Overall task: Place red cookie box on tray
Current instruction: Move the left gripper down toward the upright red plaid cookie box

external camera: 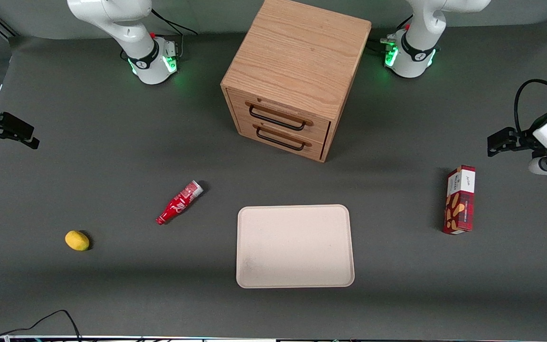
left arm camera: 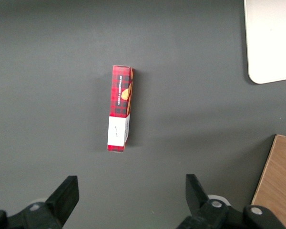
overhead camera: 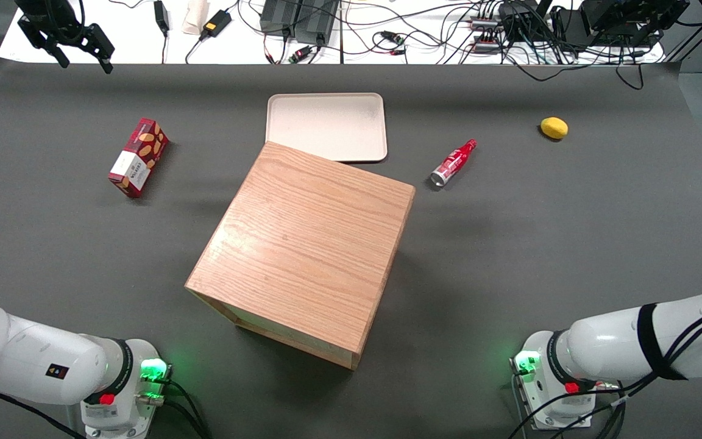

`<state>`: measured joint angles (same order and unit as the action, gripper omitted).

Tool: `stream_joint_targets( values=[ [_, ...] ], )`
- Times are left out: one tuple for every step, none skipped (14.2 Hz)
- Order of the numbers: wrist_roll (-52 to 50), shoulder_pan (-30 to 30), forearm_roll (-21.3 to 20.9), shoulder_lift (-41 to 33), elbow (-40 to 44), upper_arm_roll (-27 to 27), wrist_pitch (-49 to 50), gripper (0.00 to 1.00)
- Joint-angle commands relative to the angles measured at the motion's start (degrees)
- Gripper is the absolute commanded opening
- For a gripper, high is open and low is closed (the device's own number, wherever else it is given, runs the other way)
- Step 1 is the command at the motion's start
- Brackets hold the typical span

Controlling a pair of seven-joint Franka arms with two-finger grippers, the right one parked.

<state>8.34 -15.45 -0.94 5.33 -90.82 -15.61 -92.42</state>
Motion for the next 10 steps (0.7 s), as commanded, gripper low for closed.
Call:
stream_joint_targets(
  values=[
    [0.4, -0.5, 0.2, 1.7, 3.2, -1.3, 2.7, 1.0],
    [0.4, -0.3, -1.5, 1.8, 3.2, -1.3, 2.2, 1.0],
    [0.5, -0.6, -6.1, 2.0, 3.5, -0.9, 2.8, 1.0],
    [0.9, -0.9, -9.4, 2.1, 3.1, -0.3, 2.9, 1.0],
    [1.3, -0.5, -9.2, 2.3, 3.0, 0.0, 3.5, 1.0],
    [1.8, -0.1, -7.4, 2.8, 2.8, -0.4, 3.4, 1.0],
    [3.9, 0.9, -5.1, 3.5, 2.7, -1.0, 2.8, 1.0],
    [8.8, 2.3, -5.0, 4.9, 2.6, -1.7, 1.6, 1.0],
    [12.8, 3.0, -4.3, 6.3, 2.1, -3.1, -0.5, 1.0],
    [14.4, 3.6, -2.3, 7.1, 0.3, -4.9, -2.4, 1.0]
  ],
)
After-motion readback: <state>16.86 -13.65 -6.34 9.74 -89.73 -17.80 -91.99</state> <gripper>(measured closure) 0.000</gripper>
